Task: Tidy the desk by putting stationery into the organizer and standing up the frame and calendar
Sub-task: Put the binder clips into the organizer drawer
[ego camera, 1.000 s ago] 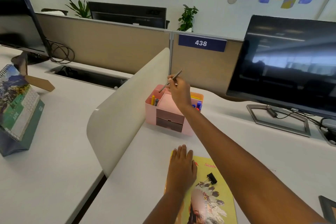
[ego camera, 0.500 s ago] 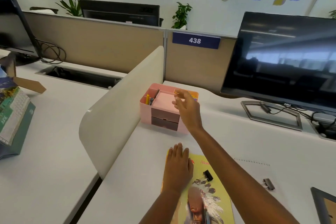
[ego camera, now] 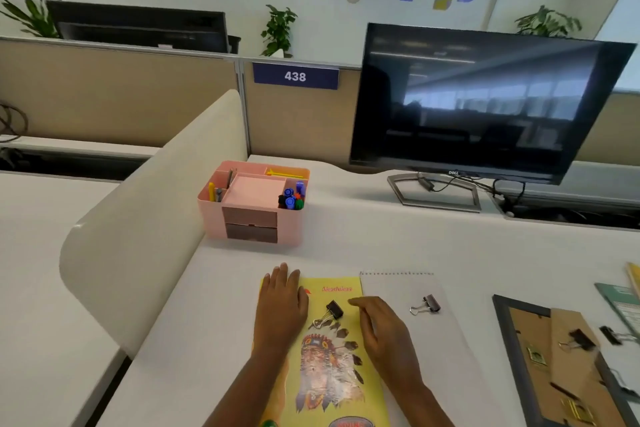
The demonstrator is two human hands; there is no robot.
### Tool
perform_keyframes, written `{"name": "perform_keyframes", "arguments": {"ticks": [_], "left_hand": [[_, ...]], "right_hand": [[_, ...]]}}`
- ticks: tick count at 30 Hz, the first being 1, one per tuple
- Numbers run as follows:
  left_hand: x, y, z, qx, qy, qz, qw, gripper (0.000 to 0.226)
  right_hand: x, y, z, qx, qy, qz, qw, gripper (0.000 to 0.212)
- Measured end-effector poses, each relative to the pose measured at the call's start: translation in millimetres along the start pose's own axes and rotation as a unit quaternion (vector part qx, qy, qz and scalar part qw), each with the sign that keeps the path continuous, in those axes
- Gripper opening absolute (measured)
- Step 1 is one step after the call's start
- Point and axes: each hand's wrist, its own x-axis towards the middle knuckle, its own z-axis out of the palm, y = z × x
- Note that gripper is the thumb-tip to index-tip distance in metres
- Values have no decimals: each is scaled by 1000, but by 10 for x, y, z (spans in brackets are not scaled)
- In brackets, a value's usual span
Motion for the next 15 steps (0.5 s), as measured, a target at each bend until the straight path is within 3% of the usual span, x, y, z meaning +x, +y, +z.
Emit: {"name": "perform_keyframes", "arguments": {"ticks": [10, 15], "left_hand": [[-41, 62, -68, -4, 42, 40, 998, 41], [-53, 102, -74, -37, 22, 23, 999, 23]], "right_hand": [[-468, 500, -457, -104, 63, 0, 993, 30], [-521, 666, -712, -130, 86, 18, 988, 33]]}}
